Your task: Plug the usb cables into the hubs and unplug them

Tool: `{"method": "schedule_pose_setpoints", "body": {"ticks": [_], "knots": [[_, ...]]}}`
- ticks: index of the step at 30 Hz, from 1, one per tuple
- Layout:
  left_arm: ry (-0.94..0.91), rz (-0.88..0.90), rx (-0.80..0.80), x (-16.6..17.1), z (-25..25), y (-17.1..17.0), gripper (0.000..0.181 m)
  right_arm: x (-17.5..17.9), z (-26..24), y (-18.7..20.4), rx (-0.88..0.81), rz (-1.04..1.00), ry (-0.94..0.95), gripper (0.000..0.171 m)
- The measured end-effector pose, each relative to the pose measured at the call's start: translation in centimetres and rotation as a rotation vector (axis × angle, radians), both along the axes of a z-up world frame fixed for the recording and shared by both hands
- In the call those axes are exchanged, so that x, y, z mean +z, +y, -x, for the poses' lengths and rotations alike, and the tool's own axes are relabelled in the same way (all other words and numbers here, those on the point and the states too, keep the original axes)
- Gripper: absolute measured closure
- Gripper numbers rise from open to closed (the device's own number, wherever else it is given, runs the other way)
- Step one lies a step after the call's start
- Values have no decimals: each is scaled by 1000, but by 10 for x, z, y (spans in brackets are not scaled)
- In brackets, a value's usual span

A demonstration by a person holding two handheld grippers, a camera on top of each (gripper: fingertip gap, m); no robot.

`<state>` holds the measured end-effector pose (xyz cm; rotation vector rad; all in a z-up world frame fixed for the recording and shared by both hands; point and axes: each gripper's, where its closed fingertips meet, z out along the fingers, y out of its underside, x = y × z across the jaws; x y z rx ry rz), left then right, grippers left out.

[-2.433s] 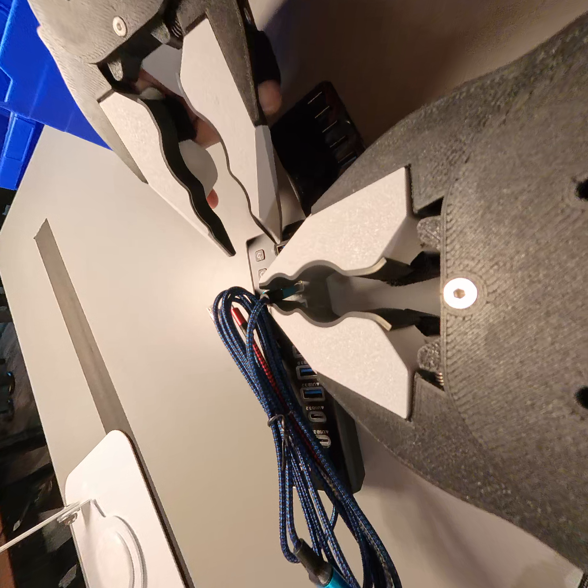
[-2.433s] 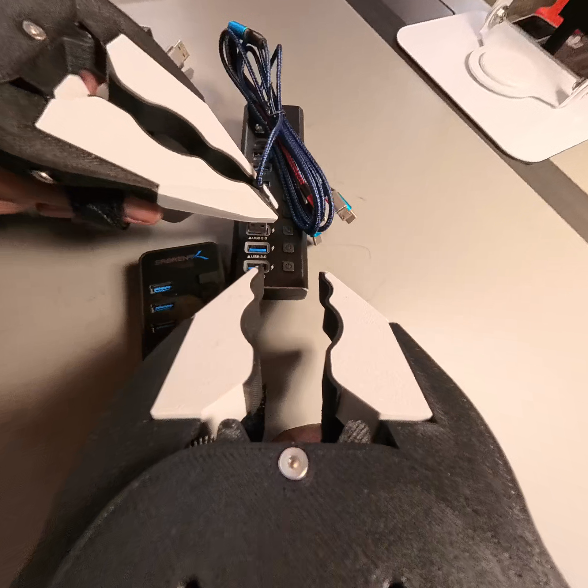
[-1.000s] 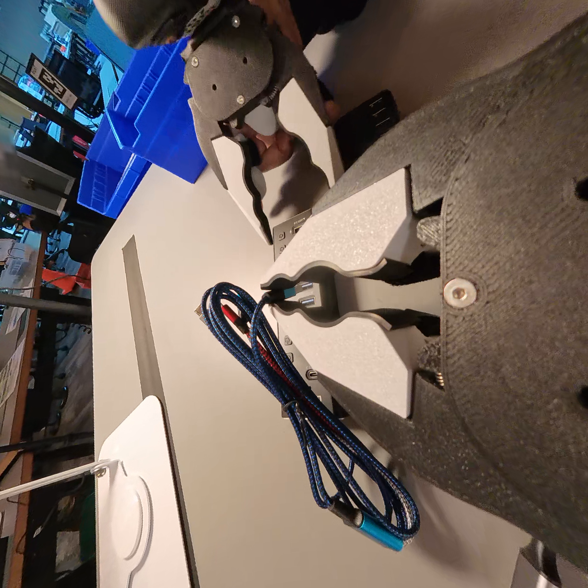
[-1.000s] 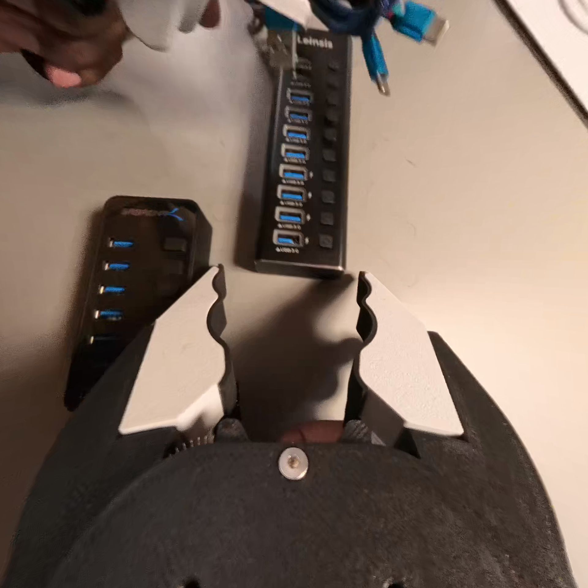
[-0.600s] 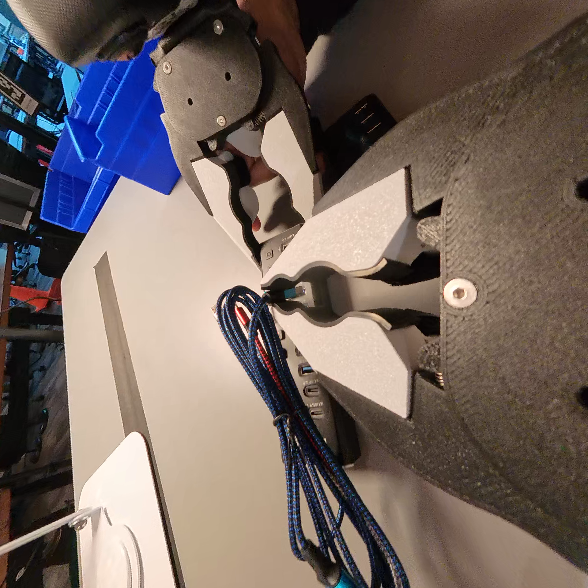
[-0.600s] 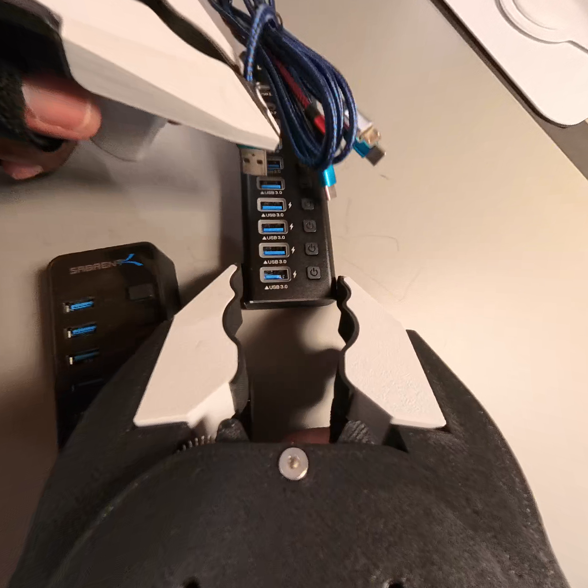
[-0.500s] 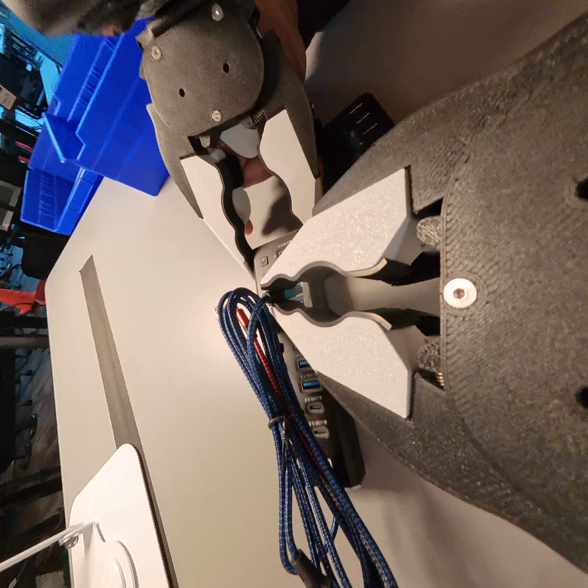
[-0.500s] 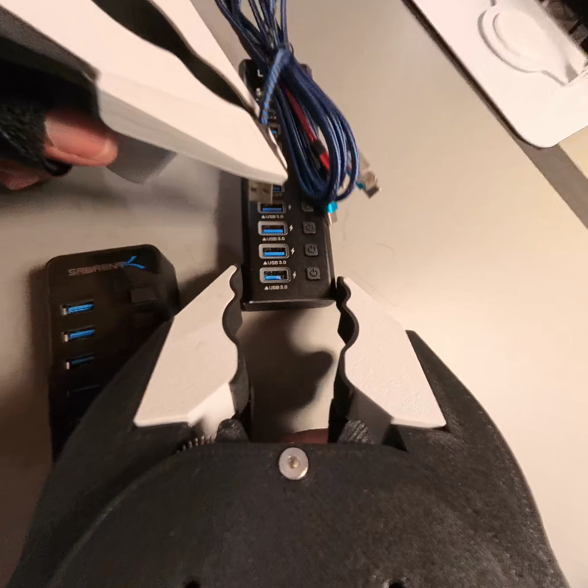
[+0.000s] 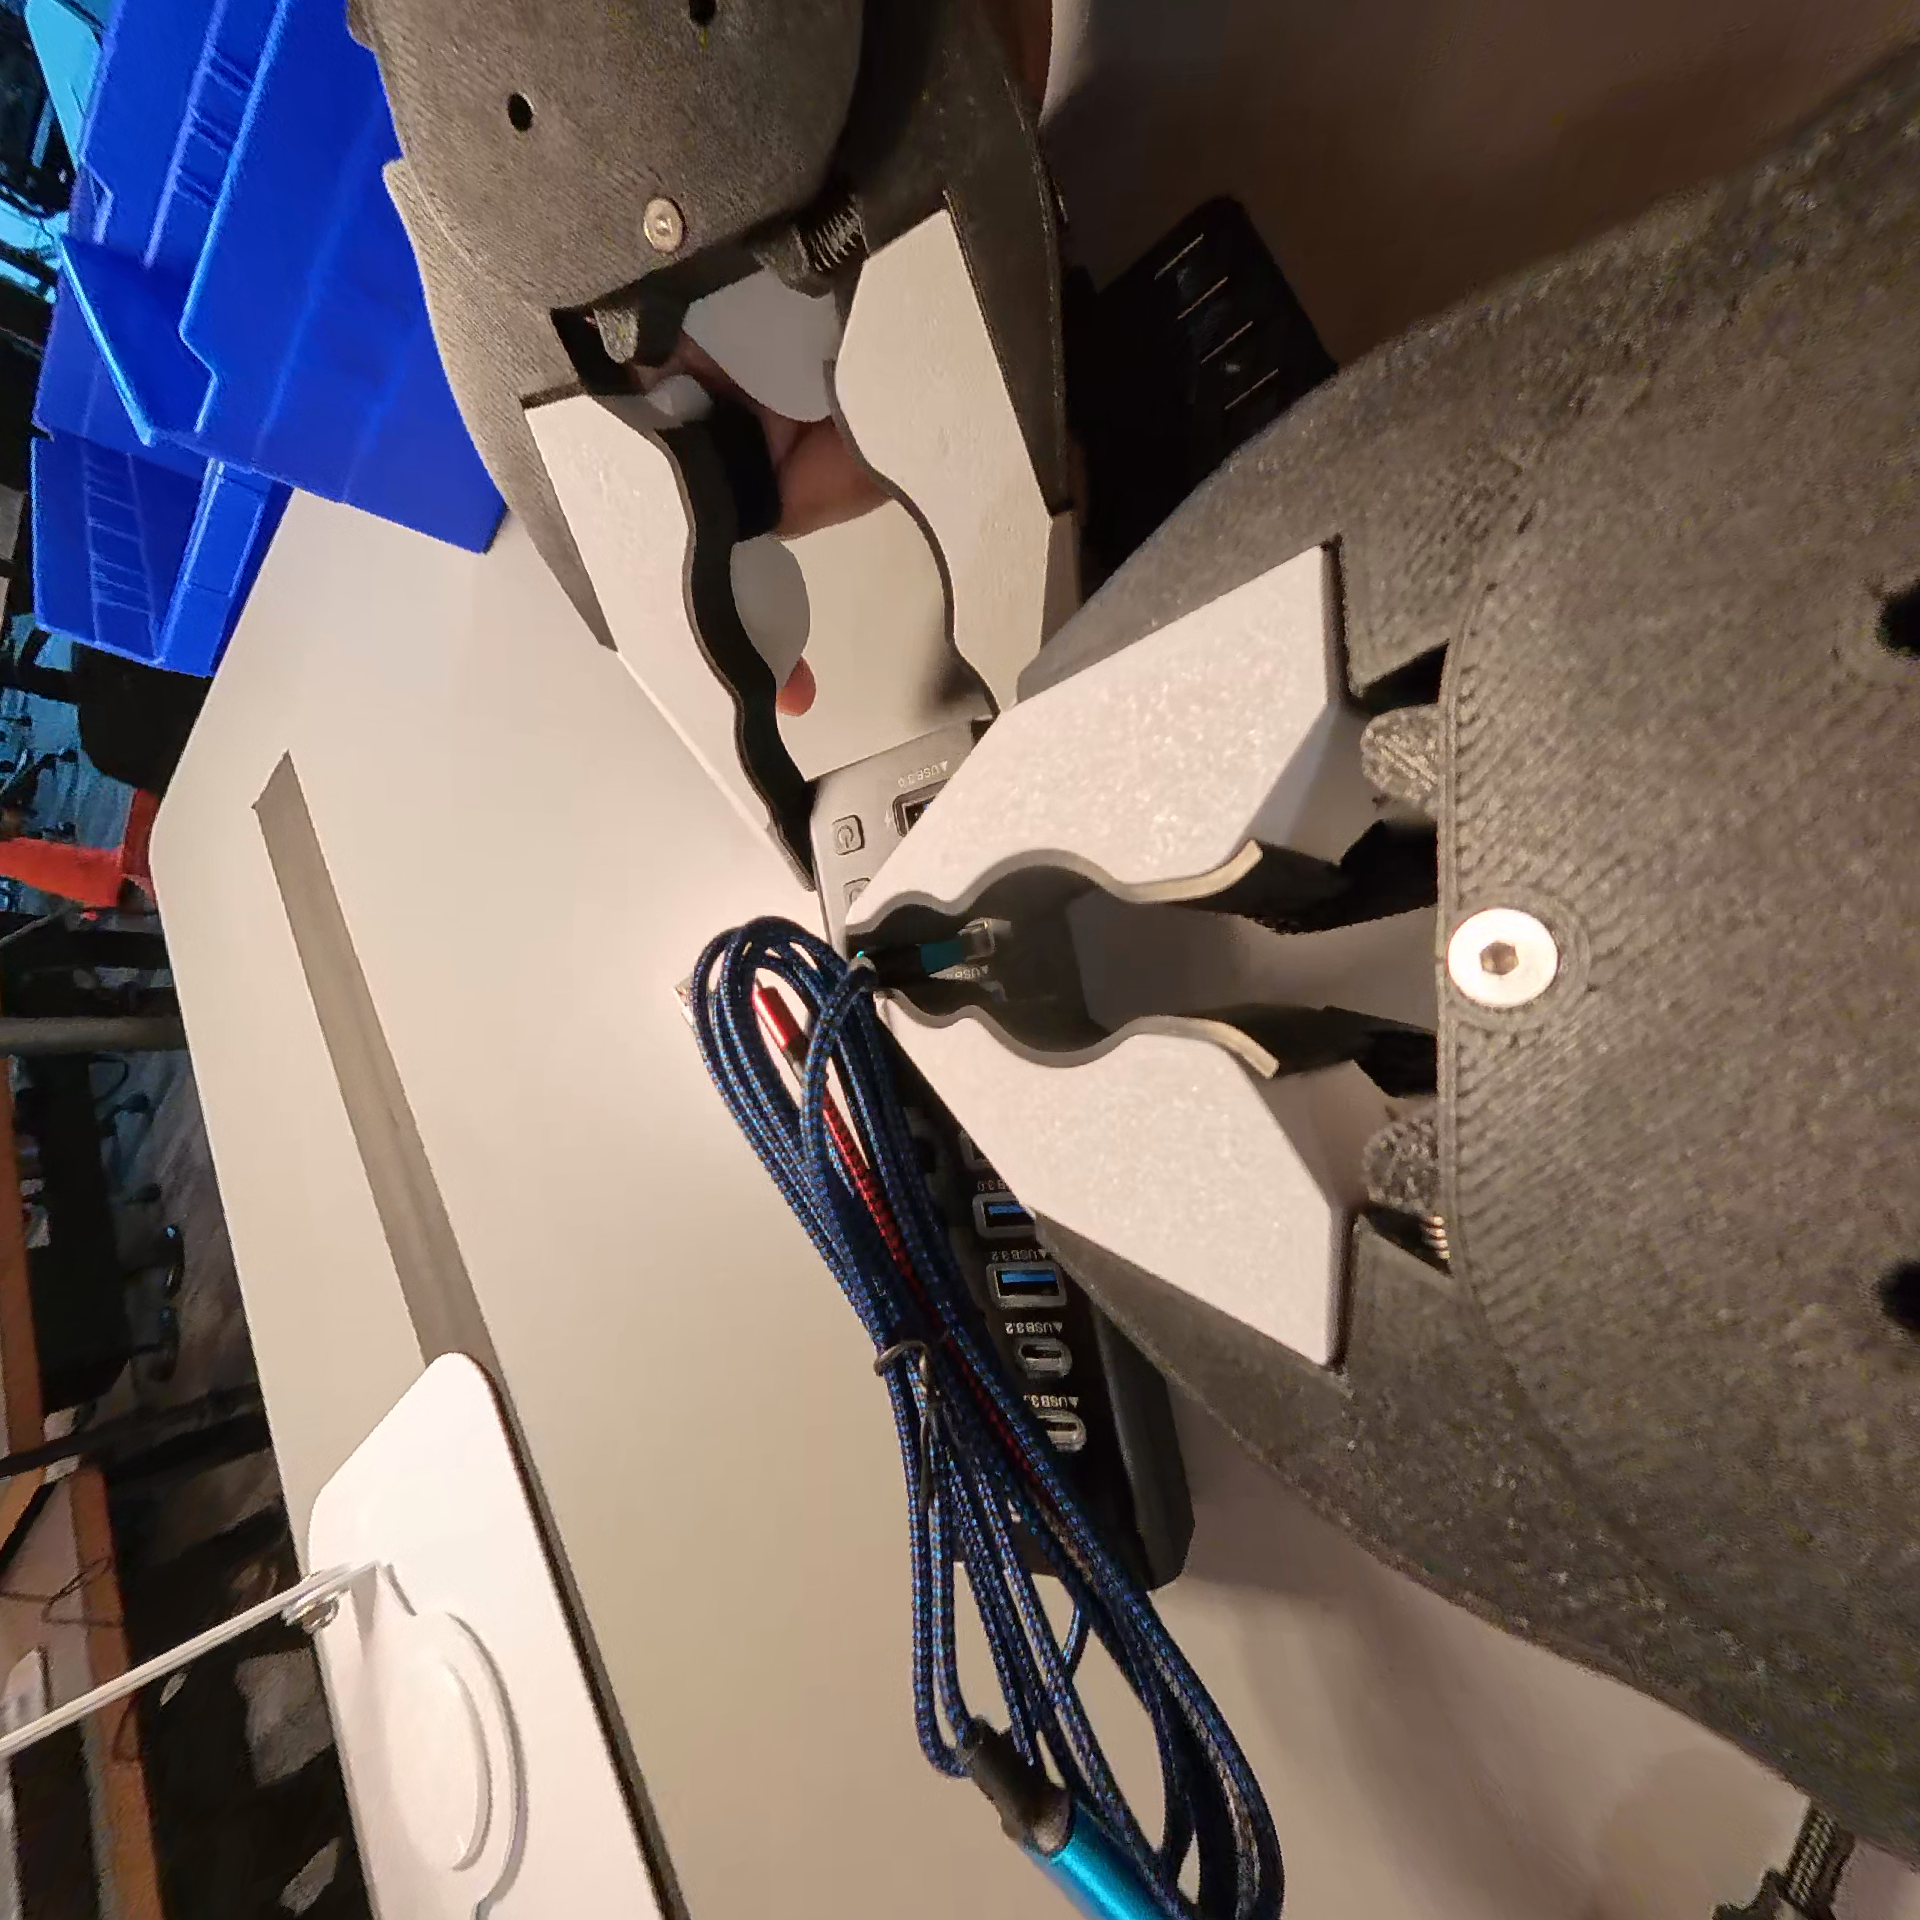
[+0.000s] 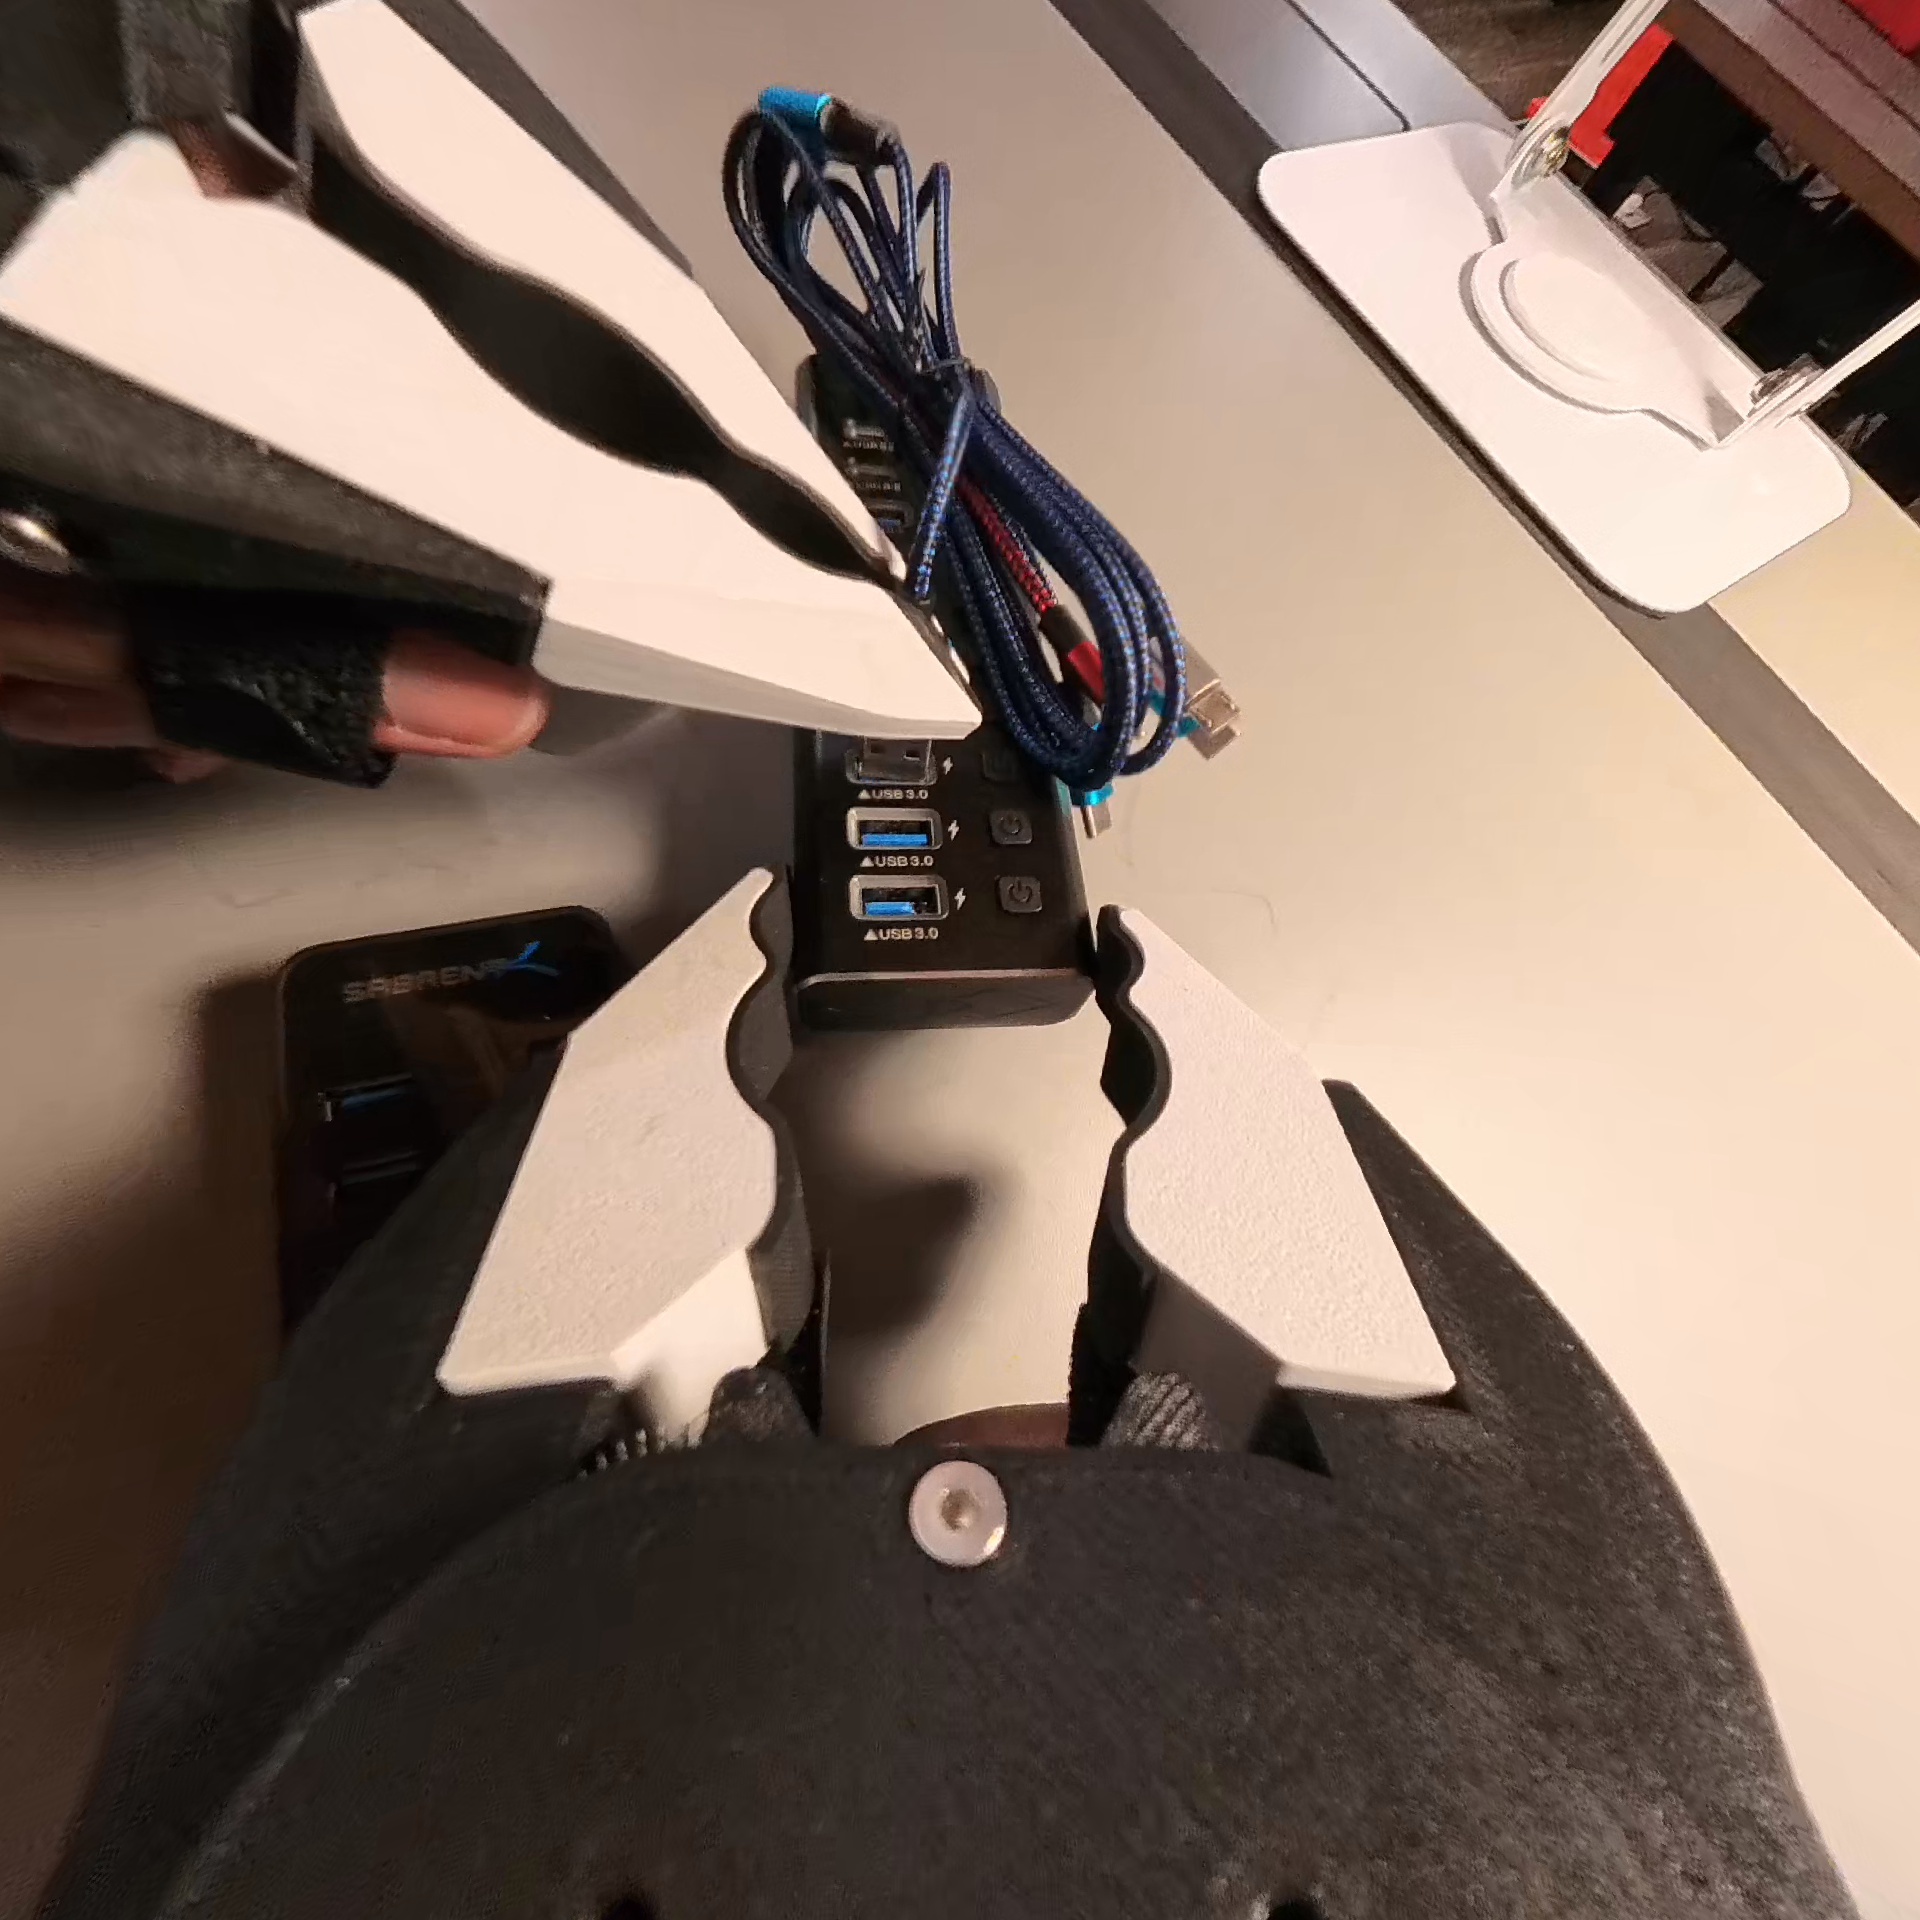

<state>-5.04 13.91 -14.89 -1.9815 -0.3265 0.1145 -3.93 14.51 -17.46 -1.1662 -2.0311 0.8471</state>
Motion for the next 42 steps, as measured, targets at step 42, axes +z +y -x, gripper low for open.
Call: {"method": "schedule_pose_setpoints", "body": {"ticks": [42], "knots": [[-842,-122,5,-1,21,-38,138,5,10,-9,-54,399,-148,115]]}}
